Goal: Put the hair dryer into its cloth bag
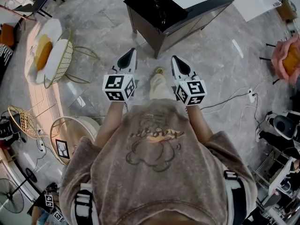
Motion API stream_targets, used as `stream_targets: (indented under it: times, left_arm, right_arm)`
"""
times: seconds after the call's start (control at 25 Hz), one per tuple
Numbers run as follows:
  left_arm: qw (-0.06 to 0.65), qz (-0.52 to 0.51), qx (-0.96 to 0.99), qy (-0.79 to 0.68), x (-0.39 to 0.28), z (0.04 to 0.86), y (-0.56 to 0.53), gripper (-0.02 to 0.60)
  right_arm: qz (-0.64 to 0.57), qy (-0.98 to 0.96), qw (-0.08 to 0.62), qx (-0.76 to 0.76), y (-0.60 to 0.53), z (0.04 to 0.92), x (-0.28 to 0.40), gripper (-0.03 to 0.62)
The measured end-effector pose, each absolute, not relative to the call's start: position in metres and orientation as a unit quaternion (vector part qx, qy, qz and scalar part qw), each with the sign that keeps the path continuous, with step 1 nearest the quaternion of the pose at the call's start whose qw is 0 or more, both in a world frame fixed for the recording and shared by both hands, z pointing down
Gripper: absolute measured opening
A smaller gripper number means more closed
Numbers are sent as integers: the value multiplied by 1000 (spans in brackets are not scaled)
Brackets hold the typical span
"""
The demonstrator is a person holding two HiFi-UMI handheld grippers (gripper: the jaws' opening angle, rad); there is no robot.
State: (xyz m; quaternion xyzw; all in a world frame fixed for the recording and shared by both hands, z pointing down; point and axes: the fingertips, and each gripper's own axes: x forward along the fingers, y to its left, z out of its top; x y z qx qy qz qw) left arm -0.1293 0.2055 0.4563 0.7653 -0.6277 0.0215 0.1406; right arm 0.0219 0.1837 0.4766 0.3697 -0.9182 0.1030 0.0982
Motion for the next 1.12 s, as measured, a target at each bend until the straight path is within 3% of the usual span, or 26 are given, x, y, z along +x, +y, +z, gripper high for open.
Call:
stream_targets:
  times: [1.12]
  left_arm:
    - [150,32,736,-659,-155,431,-46,15]
  right_arm:
    - [110,-931,102,331,-86,451,10,0]
